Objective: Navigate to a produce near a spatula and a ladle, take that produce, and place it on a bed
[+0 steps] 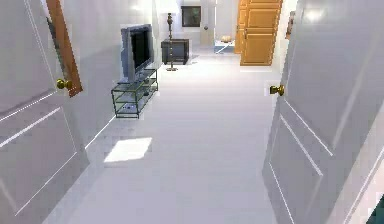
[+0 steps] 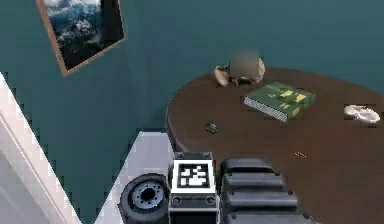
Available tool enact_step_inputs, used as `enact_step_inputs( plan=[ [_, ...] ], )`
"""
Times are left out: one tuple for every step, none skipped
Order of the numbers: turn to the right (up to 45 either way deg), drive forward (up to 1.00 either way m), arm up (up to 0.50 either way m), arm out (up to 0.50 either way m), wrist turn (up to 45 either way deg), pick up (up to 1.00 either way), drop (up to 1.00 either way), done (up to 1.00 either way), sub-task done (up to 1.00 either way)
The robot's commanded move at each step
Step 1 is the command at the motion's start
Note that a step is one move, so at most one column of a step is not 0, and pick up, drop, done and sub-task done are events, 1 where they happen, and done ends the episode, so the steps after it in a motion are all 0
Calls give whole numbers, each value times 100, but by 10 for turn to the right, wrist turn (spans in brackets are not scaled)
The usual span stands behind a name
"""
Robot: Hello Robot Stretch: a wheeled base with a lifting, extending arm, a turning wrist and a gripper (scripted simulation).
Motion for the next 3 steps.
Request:
enact_step_inputs(
  plan=[
    [0,100,0,0,0,0,0,0,0],
    [0,75,0,0,0,0,0,0,0],
    [90,0,0,0,0,0,0,0,0]
  ],
)
